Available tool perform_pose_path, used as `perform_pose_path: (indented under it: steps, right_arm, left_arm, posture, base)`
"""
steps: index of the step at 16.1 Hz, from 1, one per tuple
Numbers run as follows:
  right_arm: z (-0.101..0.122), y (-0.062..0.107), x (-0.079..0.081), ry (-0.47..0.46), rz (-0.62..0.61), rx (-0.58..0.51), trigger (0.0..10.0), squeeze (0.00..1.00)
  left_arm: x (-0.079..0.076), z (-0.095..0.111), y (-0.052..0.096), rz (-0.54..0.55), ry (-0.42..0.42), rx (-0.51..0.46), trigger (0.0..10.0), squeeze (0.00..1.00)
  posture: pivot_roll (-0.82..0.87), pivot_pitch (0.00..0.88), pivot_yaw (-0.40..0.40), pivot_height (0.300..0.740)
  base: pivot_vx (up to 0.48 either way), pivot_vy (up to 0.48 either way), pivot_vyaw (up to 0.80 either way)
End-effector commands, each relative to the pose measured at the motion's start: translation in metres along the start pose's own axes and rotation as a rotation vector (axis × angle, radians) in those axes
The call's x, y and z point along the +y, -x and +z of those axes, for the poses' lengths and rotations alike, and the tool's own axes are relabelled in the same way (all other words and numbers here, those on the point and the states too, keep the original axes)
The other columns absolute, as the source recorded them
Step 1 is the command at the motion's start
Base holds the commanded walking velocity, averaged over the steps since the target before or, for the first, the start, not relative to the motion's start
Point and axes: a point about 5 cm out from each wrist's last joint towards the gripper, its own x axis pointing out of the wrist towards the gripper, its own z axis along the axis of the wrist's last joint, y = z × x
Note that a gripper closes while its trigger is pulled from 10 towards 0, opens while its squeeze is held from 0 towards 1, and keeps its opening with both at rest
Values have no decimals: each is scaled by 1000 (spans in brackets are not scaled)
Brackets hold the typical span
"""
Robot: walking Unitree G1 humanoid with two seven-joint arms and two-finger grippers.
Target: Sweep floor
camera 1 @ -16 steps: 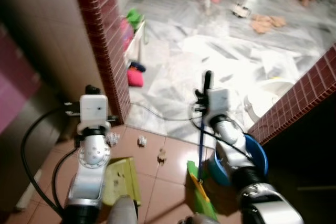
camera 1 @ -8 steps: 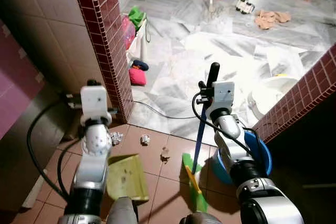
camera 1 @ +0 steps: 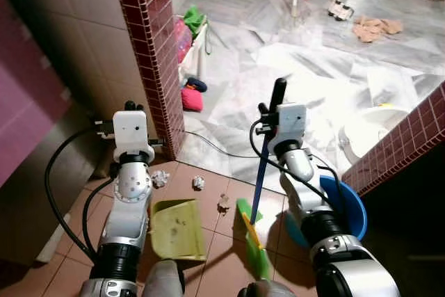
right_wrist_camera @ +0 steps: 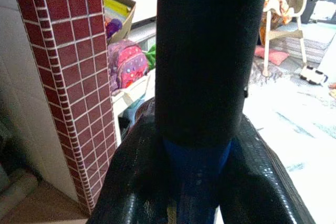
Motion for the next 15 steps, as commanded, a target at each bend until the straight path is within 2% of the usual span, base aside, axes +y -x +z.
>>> perform_pose_path:
  steps: [1, 2, 4, 6, 7, 8, 10, 12, 13, 14, 15]
  right_arm:
    - [21, -10, 2, -9, -7, -89, 10000, 0]
    - [24, -11, 3, -17, -4, -99, 10000, 0]
    - [26, -14, 4, -17, -3, -102, 10000, 0]
    - [28, -16, 4, -9, -10, -101, 10000, 0]
    - [28, -17, 4, -8, -28, -99, 10000, 0]
    - [30, -18, 5, -3, -36, -103, 10000, 0]
    - [32, -20, 8, -8, -33, -111, 10000, 0]
    - [33, -20, 15, -37, -3, -119, 10000, 0]
    - [33, -20, 18, -65, 19, -115, 10000, 0]
    - [31, -19, 23, -139, 65, -95, 10000, 0]
    - [31, -18, 25, -158, 84, -89, 10000, 0]
  left_arm:
    - [3, 14, -7, 32, -16, -86, 10000, 0]
    - [6, 15, -8, 51, -1, -97, 10000, 0]
    - [11, 9, -11, 109, -32, -89, 10000, 0]
    - [9, 6, -15, 129, -36, -103, 10000, 0]
    - [6, 6, -15, 132, 6, -135, 10000, 0]
    - [-1, 4, -19, 119, 3, -129, 10000, 0]
    - [-12, 3, -21, 83, 51, -116, 10000, 0]
    - [-31, 4, -21, 11, 140, -94, 10000, 0]
    - [-40, 4, -20, -29, 152, -100, 10000, 0]
    - [-48, 2, -18, -64, 172, -90, 10000, 0]
    - [-49, 2, -18, -68, 174, -93, 10000, 0]
  posture:
    - [46, 79, -55, 740]
    - [46, 81, -56, 740]
    - [45, 87, -60, 740]
    - [40, 92, -65, 740]
    - [39, 94, -67, 740]
    - [37, 99, -69, 740]
    - [36, 99, -70, 740]
    - [29, 101, -71, 740]
    - [27, 101, -71, 740]
    - [25, 100, -70, 740]
    - [23, 99, -70, 740]
  base:
    - [0, 0, 0]
    - [0, 0, 0]
    - [0, 0, 0]
    - [0, 0, 0]
    - [0, 0, 0]
    - [0, 0, 0]
    - [0, 0, 0]
    - [0, 0, 0]
    - [0, 0, 0]
    - [0, 0, 0]
    - [0, 0, 0]
